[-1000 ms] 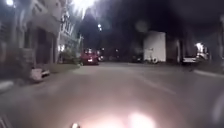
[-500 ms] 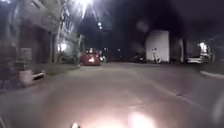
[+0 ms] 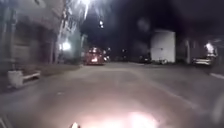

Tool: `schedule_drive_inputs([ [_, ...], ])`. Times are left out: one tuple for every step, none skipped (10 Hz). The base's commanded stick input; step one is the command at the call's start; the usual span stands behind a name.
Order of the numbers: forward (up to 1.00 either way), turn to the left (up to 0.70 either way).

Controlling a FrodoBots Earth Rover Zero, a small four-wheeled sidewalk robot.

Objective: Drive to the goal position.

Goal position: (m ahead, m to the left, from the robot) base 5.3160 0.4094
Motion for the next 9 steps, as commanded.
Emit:
schedule_drive_inputs([
  [1.0, 0.0],
  [1.0, 0.0],
  [1.0, 0.0],
  [1.0, 0.0],
  [1.0, 0.0],
  [1.0, 0.0],
  [1.0, 0.0],
  [1.0, -0.19],
  [1.0, -0.27],
])
